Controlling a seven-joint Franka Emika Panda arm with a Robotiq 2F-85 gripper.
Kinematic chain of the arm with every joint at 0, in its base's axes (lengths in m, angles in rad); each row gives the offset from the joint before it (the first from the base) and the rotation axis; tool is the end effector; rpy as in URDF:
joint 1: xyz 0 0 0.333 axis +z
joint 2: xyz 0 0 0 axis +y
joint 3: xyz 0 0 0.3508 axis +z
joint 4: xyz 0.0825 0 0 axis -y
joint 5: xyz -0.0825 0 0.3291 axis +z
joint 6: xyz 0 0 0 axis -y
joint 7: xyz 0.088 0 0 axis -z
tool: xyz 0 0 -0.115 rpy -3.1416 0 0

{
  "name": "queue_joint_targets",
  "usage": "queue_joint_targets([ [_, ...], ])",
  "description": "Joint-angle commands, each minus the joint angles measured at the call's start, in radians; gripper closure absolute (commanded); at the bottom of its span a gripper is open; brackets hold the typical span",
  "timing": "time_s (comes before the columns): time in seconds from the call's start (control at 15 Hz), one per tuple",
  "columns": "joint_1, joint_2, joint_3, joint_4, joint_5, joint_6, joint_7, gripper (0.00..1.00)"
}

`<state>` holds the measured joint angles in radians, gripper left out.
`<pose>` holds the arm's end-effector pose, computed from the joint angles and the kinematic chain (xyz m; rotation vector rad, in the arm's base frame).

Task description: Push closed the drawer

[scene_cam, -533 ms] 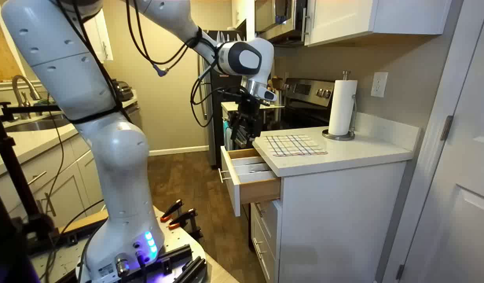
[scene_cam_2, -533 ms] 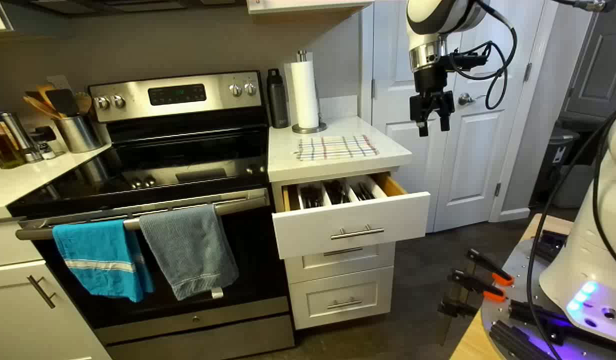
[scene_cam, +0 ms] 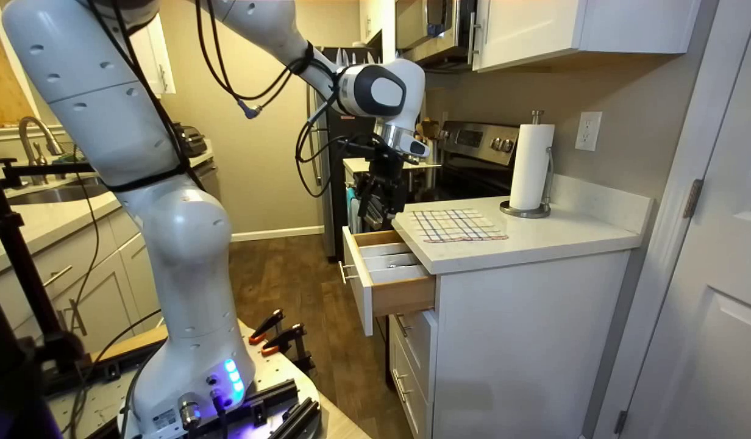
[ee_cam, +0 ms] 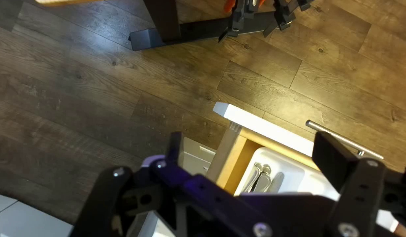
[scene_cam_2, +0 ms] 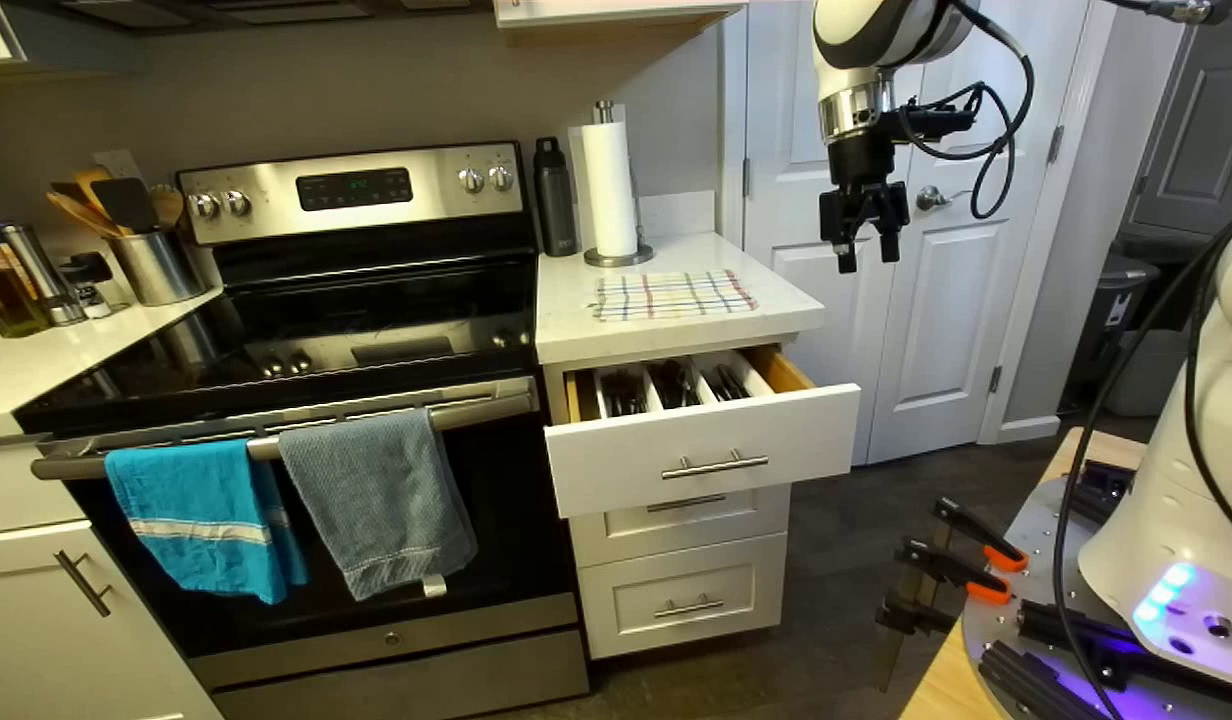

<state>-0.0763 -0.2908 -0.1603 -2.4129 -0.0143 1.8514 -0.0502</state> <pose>0.3456 -0.0879 0.4548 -3.0335 0.2548 0.4087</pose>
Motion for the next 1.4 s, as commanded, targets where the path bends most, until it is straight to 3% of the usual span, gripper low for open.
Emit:
queue_joint_targets([
  [0.0,-0.015,0.001,0.014,0.002,0.004,-0.003,-0.004,0.0],
  [0.8,-0.009,0.0,0.021,-0.006,0.004,0.004,-0.001,0.0],
  [1.33,0.129,-0.04,0.264,-0.163,-0.156,0.113,0.12,0.0],
])
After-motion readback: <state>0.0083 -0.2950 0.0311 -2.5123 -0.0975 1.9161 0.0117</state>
